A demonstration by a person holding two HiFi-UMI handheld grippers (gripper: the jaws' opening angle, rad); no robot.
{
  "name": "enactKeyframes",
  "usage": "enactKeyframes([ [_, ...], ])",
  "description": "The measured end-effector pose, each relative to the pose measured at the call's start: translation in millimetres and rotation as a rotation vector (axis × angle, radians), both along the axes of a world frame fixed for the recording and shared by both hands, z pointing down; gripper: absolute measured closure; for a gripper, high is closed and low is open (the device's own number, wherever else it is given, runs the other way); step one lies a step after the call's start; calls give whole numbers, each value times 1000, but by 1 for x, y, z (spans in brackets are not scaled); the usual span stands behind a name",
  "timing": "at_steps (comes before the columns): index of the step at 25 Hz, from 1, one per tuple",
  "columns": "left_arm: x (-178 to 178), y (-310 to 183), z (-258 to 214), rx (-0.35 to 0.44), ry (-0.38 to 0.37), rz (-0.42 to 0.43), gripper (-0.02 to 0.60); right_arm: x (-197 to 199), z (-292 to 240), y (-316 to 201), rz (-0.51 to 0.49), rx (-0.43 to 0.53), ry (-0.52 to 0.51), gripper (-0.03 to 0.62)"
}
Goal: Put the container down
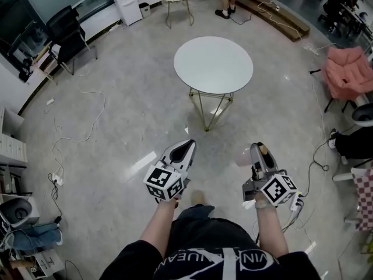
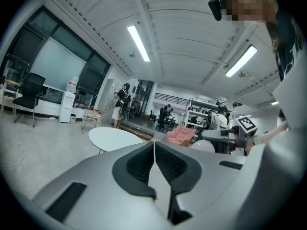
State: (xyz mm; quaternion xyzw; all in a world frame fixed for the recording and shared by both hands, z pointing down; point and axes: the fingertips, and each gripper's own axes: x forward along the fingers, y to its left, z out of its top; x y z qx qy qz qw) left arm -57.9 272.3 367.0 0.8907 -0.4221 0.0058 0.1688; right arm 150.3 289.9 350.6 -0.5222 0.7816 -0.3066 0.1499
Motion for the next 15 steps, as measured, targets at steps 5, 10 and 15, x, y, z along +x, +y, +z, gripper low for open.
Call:
enactKeyframes([
  [5, -13, -25, 6, 0, 8, 8, 566, -8, 0, -21, 27, 16, -31, 461],
  [10, -25, -31, 18, -31, 25, -3, 566, -15, 8, -32, 29, -15, -19, 461],
  [15, -35, -35, 28, -52, 39, -27, 566, -22, 14, -43, 8, -33, -8, 461],
])
